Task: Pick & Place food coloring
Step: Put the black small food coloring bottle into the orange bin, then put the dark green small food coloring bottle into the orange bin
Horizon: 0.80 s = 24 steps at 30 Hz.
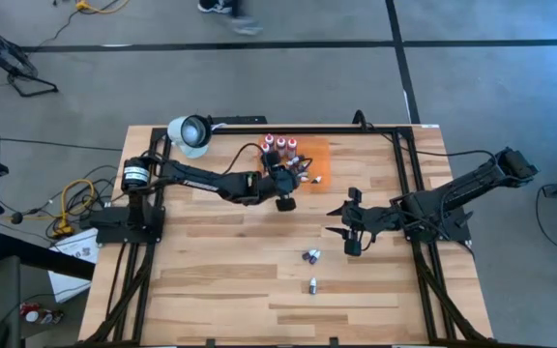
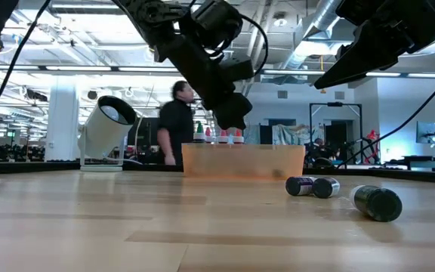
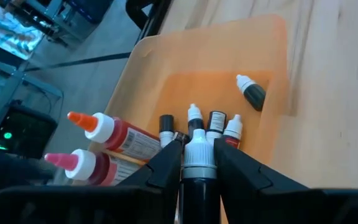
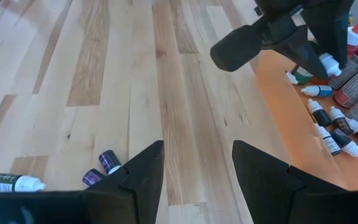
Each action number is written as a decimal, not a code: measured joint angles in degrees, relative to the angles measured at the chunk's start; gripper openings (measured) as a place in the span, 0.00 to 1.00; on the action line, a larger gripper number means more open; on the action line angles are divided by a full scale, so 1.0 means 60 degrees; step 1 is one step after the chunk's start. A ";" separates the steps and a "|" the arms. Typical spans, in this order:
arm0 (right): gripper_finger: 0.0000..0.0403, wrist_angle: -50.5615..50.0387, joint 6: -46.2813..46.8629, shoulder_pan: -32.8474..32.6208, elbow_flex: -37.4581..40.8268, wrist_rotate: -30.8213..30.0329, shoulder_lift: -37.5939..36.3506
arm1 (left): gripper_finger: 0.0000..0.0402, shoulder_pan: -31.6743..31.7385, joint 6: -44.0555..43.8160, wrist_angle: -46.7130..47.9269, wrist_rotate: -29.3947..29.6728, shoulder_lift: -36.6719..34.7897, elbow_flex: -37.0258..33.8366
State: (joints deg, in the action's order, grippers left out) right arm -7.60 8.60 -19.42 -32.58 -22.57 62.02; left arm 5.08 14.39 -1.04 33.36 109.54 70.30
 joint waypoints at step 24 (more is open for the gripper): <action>0.45 0.0000 0.0004 0.0000 0.0000 0.0003 0.0000 | 0.33 0.0329 -0.0169 -0.0036 -0.0638 -0.0004 0.0007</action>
State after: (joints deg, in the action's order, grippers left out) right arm -7.60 8.62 -19.42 -32.58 -22.55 62.02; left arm 7.05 13.38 -1.26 29.54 109.51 70.35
